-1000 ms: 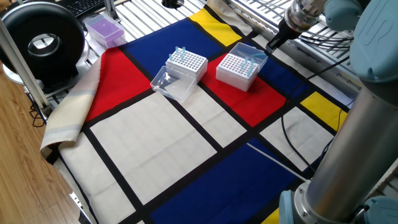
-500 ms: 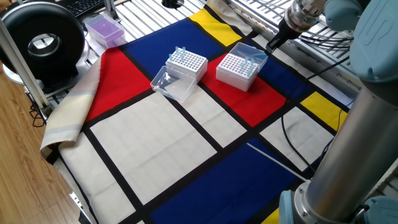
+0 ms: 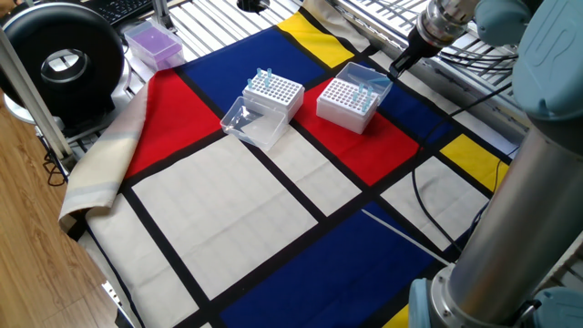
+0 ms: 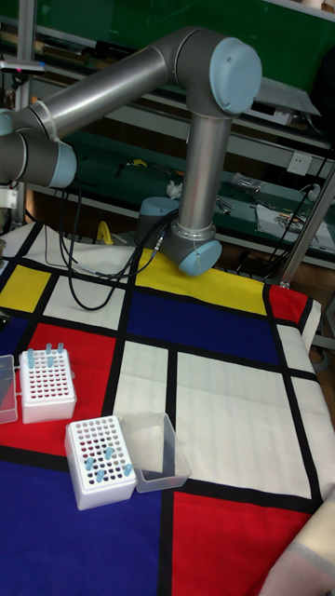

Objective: Transfer all medium pipette tips from one holder to another

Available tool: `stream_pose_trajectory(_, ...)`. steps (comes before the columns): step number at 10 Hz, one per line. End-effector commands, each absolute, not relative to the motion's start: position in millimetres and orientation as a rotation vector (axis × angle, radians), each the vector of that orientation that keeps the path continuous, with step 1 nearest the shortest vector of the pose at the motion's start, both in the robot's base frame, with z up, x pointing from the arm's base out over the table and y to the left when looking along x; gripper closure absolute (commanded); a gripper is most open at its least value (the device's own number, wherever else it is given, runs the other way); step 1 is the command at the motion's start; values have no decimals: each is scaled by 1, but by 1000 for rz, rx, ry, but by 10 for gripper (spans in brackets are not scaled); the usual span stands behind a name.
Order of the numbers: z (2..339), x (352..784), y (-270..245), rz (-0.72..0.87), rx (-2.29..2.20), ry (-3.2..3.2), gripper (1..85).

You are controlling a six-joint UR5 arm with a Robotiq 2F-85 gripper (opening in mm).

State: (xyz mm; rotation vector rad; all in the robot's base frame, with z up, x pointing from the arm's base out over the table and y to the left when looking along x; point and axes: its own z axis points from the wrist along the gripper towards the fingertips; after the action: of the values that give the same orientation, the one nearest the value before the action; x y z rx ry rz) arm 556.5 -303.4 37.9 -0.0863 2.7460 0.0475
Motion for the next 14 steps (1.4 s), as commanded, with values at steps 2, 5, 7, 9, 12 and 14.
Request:
stream_pose_trajectory(2, 41, 560, -301, 71, -73, 2729, 623)
stream_pose_trajectory(5, 41, 560, -304, 63, -83, 2729, 633)
stream_pose_trajectory(7, 40, 559, -304, 64, -89, 2730, 633)
stream_pose_trajectory(9, 40, 559, -302, 69, -102, 2729, 630)
stream_pose_trajectory(12, 41, 559, -300, 89, -126, 2728, 613)
stream_pose_trajectory(14, 41, 557, -303, 81, -159, 2736, 580)
